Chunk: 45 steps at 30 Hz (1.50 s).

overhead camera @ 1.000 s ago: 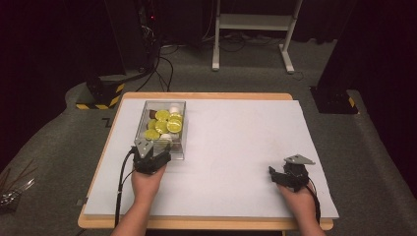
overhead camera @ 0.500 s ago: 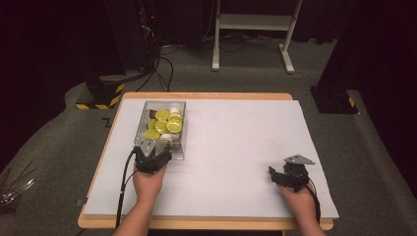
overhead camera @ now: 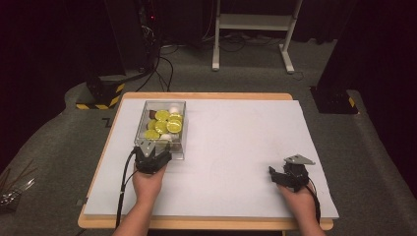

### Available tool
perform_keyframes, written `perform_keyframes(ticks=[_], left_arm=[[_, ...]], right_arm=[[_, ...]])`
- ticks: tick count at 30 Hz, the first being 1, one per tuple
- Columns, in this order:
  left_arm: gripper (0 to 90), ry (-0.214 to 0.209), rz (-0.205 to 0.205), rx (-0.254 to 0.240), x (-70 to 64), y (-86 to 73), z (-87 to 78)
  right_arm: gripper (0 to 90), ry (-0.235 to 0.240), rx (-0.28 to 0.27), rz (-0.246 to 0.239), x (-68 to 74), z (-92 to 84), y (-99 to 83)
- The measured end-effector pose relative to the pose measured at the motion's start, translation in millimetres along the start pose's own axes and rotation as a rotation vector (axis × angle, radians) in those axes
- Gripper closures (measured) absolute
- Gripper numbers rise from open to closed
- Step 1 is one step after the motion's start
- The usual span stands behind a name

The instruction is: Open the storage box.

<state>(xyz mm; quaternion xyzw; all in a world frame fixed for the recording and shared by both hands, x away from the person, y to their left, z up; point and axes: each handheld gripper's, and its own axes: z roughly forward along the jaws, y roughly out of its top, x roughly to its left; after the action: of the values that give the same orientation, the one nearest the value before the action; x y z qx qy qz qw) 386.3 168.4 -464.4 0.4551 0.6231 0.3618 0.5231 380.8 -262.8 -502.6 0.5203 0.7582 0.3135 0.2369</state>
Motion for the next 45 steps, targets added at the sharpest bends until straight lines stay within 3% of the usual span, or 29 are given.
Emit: perform_keyframes(ticks=[20,45], left_arm=[[32.4,0.002,0.004,0.023,0.4,0.7,-6.2],[32.5,0.003,-0.007,0.011,-0.1,-2.5,-18.7]], right_arm=[[27.0,0.001,0.000,0.001,-0.1,0.0,0.0],[27.0,0.000,0.000,0.001,-0.1,0.0,0.0]])
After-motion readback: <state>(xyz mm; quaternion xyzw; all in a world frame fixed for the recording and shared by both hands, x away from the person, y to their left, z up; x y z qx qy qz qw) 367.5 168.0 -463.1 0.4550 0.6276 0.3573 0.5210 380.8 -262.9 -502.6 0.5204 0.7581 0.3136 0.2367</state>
